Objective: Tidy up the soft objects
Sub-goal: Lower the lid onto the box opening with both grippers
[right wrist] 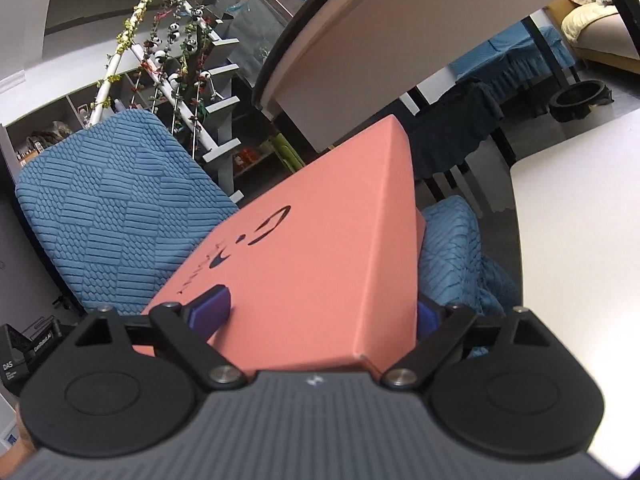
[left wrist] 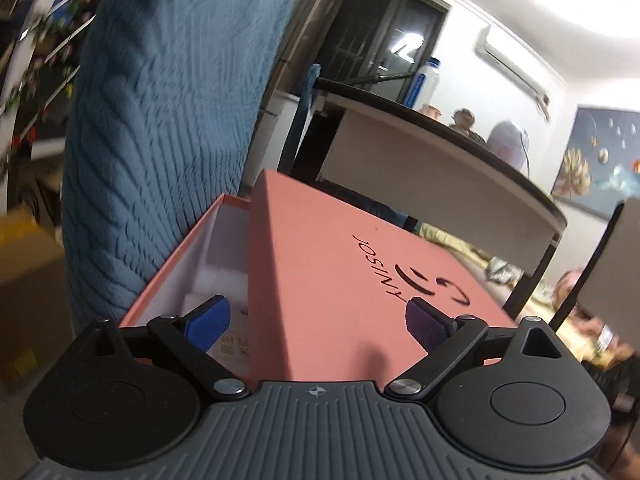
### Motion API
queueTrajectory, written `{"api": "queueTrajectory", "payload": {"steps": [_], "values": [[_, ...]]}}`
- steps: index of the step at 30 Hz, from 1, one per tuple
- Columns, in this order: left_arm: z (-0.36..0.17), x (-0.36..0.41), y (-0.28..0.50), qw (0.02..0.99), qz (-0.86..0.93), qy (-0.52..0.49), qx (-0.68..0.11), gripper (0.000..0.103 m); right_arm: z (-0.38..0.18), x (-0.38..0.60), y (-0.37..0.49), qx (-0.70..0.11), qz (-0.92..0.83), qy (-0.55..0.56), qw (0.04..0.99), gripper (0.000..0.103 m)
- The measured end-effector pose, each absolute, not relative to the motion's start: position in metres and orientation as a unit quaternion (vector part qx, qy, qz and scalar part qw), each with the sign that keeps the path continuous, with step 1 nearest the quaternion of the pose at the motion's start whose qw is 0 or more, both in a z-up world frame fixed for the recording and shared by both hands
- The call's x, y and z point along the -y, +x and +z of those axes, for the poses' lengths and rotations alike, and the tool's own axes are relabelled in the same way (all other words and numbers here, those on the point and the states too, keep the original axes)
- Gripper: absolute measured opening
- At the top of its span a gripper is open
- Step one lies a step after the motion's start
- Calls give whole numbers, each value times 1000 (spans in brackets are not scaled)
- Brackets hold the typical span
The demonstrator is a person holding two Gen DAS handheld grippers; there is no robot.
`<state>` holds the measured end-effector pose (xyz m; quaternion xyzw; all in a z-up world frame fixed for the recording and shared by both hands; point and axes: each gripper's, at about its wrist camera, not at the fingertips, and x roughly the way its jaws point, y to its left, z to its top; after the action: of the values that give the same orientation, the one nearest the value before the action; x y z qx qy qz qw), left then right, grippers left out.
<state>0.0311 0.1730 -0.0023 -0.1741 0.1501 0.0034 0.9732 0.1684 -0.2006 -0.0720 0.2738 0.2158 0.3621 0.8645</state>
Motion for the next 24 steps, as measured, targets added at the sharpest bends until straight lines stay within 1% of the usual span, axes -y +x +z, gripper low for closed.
{"api": "queueTrajectory", "payload": {"steps": [3, 5, 10, 12, 14, 16, 19, 24], "values": [[-3, -164, 28, 976, -3, -153, -151, 96, -70, 202, 165, -209, 348, 263, 875, 94], [-4, -160, 28, 976, -2, -150, -159, 96, -71, 209, 162, -208, 334, 267, 880, 98], [-3, -155, 20, 979, 38, -134, -149, 96, -69, 226, 150, -196, 312, 280, 887, 97], [-3, -157, 19, 978, 51, -140, -148, 96, -64, 227, 144, -186, 316, 266, 892, 91], [-3, -159, 20, 976, 55, -144, -156, 96, -60, 223, 139, -179, 312, 244, 901, 73], [-4, -156, 22, 975, 64, -136, -167, 96, -59, 219, 136, -184, 304, 236, 905, 64], [-4, -154, 20, 975, 63, -132, -167, 93, -61, 217, 134, -187, 290, 242, 907, 64], [-5, -151, 22, 976, 52, -132, -166, 93, -59, 210, 135, -198, 286, 257, 901, 62]]}}
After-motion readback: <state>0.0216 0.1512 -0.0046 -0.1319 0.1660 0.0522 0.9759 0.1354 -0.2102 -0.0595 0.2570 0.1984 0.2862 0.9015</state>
